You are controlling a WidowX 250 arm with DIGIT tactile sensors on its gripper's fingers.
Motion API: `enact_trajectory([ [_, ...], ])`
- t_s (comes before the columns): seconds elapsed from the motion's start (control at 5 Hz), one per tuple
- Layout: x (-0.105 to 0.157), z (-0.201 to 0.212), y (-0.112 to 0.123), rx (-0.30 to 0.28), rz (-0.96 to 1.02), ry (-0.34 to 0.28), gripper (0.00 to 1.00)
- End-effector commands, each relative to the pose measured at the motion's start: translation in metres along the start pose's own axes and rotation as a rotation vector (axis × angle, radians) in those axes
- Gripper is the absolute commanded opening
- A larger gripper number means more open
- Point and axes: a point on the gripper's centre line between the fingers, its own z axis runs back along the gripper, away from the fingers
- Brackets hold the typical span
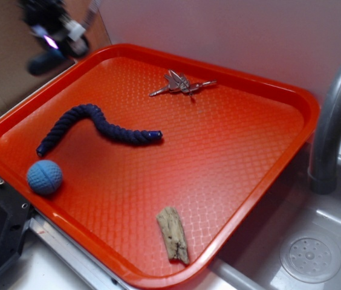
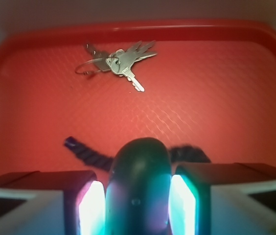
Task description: Grab the plastic pickle.
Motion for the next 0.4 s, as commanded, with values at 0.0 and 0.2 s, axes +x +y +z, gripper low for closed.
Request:
enact_trajectory([
  [0.0, 0.008, 0.032, -0.044, -0.044, -0.116, -0.045, 0.00],
  [0.2, 0.012, 0.008, -0.059, 0.034, -0.106, 0.015, 0.00],
])
